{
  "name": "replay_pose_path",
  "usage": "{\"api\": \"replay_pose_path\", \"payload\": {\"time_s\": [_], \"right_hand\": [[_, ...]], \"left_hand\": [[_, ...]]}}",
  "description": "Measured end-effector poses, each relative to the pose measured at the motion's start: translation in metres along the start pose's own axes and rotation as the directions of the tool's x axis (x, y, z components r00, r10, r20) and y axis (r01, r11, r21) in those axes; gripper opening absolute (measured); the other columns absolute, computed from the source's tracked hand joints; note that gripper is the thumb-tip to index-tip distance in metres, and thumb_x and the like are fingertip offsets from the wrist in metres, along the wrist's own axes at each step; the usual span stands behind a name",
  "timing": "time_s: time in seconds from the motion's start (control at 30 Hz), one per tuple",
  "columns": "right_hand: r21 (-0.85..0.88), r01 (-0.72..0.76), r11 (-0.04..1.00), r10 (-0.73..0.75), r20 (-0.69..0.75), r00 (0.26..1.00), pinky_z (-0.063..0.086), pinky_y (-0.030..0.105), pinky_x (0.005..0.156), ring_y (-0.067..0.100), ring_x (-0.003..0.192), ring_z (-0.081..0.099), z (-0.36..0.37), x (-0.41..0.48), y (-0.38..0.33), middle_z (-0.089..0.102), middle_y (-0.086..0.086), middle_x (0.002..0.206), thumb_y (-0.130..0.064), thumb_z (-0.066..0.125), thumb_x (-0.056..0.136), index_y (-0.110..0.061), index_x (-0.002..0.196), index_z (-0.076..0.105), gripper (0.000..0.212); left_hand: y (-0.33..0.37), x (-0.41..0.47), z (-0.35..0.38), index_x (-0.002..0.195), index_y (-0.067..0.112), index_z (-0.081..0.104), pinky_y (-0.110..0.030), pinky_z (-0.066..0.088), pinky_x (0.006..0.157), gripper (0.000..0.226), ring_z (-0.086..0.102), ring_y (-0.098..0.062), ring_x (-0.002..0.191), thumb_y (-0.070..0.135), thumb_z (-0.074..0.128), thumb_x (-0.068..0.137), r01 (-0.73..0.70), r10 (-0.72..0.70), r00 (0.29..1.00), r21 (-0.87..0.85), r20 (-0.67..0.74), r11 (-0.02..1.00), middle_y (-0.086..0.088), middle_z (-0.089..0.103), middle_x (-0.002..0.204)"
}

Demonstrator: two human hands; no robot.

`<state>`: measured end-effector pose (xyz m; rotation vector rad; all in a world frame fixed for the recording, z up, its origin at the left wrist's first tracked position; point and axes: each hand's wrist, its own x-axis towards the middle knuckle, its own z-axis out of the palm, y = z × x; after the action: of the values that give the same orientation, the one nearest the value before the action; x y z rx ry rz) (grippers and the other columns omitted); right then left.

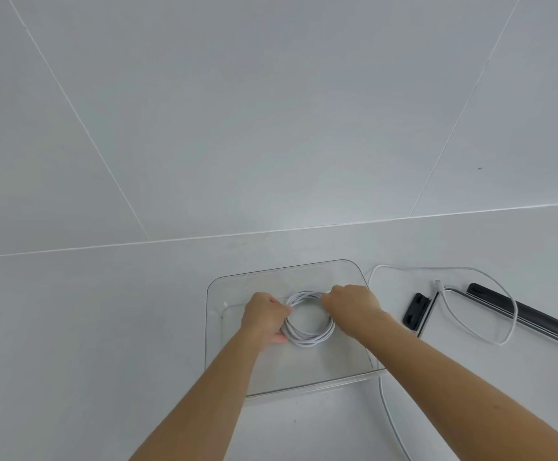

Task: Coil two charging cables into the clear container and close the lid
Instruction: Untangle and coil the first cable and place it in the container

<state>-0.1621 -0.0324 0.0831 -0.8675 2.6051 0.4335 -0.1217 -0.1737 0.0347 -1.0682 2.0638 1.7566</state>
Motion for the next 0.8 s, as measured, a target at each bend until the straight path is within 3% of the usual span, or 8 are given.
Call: {"api": "replay_pose_path", "payload": {"time_s": [0.07, 0.2, 0.3, 0.4, 0.47, 0.63, 0.73, 0.8], "right_hand": [[0.113, -0.074, 0.991, 0.074, 0.003, 0.997, 0.044, 0.032, 0.078, 0.031, 0.108, 0.055, 0.001, 0.002, 0.000, 0.053, 0.012, 0.112, 0.012, 0.048, 0.083, -0.005, 0.117, 0.049, 0.038], [0.351, -0.194, 0.916, 0.203, 0.012, 0.979, 0.038, 0.029, 0.071, 0.031, 0.101, 0.055, 0.003, 0.007, -0.002, 0.035, 0.004, 0.074, 0.013, 0.049, 0.080, -0.009, 0.083, 0.039, 0.025], [0.440, -0.240, 0.865, 0.261, 0.013, 0.965, 0.035, 0.028, 0.070, 0.030, 0.106, 0.056, 0.006, 0.007, -0.005, 0.033, 0.003, 0.071, 0.012, 0.050, 0.081, -0.009, 0.088, 0.031, 0.029], [0.492, -0.288, 0.822, 0.296, 0.064, 0.953, 0.036, 0.028, 0.071, 0.032, 0.108, 0.055, 0.005, 0.007, -0.005, 0.036, 0.003, 0.072, 0.011, 0.049, 0.082, -0.010, 0.069, 0.029, 0.032], [0.515, -0.315, 0.797, 0.309, 0.100, 0.946, 0.036, 0.029, 0.071, 0.033, 0.108, 0.054, 0.004, 0.007, -0.006, 0.049, 0.010, 0.091, 0.010, 0.048, 0.083, -0.014, 0.062, 0.021, 0.041], [0.619, -0.360, 0.698, 0.360, 0.131, 0.924, 0.036, 0.030, 0.068, 0.034, 0.094, 0.052, 0.010, 0.010, -0.005, 0.054, 0.017, 0.113, 0.005, 0.039, 0.087, -0.013, 0.063, 0.024, 0.034], [0.713, -0.365, 0.599, 0.401, 0.128, 0.907, 0.040, 0.026, 0.060, 0.029, 0.079, 0.047, 0.016, 0.015, -0.004, 0.058, 0.017, 0.110, 0.003, 0.041, 0.086, -0.004, 0.085, 0.050, 0.012], [0.775, -0.360, 0.520, 0.417, 0.137, 0.898, 0.042, 0.026, 0.064, 0.029, 0.077, 0.051, 0.020, 0.019, -0.004, 0.060, 0.015, 0.101, 0.004, 0.044, 0.082, -0.004, 0.101, 0.060, 0.026]], "left_hand": [[0.001, -0.001, 0.002, 0.079, 0.008, 0.054, -0.046, 0.058, 0.067, 0.015, 0.061, -0.030, 0.082, 0.010, 0.069, 0.080, 0.011, -0.011, 1.000, 0.009, 0.020, 1.000, -0.020, 0.061, 0.101], [0.002, -0.002, 0.003, 0.090, 0.009, 0.054, -0.044, 0.059, 0.065, 0.020, 0.064, -0.031, 0.079, 0.010, 0.070, 0.079, -0.002, -0.001, 0.999, 0.087, 0.032, 0.996, -0.019, 0.062, 0.105], [0.003, -0.001, 0.005, 0.090, 0.010, 0.054, -0.043, 0.060, 0.065, 0.024, 0.068, -0.032, 0.078, 0.018, 0.073, 0.077, -0.034, 0.030, 0.999, 0.184, 0.020, 0.982, -0.016, 0.064, 0.101], [0.006, -0.002, 0.009, 0.087, 0.009, 0.052, -0.041, 0.058, 0.074, 0.025, 0.064, -0.031, 0.072, 0.026, 0.070, 0.080, -0.095, 0.100, 0.995, 0.351, 0.004, 0.931, -0.012, 0.063, 0.088], [0.008, -0.001, 0.014, 0.100, 0.000, 0.056, -0.038, 0.050, 0.083, 0.028, 0.063, -0.035, 0.091, 0.025, 0.061, 0.087, -0.142, 0.145, 0.989, 0.487, 0.031, 0.862, -0.020, 0.064, 0.103], [0.007, -0.001, 0.022, 0.130, -0.008, 0.032, -0.034, 0.034, 0.103, 0.038, 0.041, -0.033, 0.127, 0.010, 0.035, 0.097, -0.112, 0.119, 0.992, 0.652, 0.034, 0.750, -0.022, 0.040, 0.137], [0.005, 0.000, 0.018, 0.128, -0.011, 0.025, -0.033, 0.037, 0.101, 0.037, 0.042, -0.032, 0.126, 0.005, 0.032, 0.096, -0.089, 0.090, 0.995, 0.639, 0.030, 0.764, -0.023, 0.040, 0.136], [0.005, 0.000, 0.012, 0.128, -0.011, 0.026, -0.033, 0.040, 0.095, 0.036, 0.046, -0.032, 0.122, 0.005, 0.032, 0.096, -0.075, 0.068, 0.997, 0.607, 0.035, 0.791, -0.024, 0.043, 0.134]]}}
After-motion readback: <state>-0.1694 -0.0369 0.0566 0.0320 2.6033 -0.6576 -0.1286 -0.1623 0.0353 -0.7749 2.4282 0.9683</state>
